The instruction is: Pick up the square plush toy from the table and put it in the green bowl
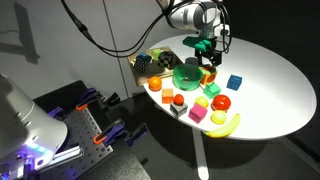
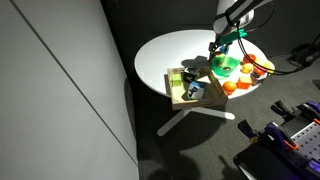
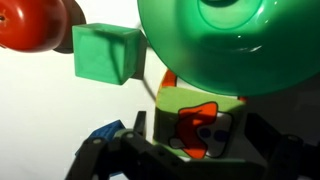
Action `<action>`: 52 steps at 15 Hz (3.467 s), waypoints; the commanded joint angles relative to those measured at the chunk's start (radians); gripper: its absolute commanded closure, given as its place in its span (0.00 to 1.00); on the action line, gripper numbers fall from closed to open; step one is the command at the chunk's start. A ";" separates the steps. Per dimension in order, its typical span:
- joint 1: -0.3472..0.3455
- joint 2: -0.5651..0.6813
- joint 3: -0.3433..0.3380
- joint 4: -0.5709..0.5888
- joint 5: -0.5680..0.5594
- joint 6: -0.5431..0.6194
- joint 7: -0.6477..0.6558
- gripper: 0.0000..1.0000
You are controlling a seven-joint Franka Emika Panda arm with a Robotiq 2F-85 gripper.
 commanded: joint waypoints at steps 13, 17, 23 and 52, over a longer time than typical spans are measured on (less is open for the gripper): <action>-0.013 0.060 0.007 0.086 0.005 -0.068 0.018 0.00; -0.018 0.073 0.007 0.107 0.006 -0.090 0.020 0.25; -0.018 0.067 0.008 0.128 0.004 -0.119 0.020 0.62; -0.030 -0.396 0.049 -0.379 -0.024 -0.100 -0.132 0.92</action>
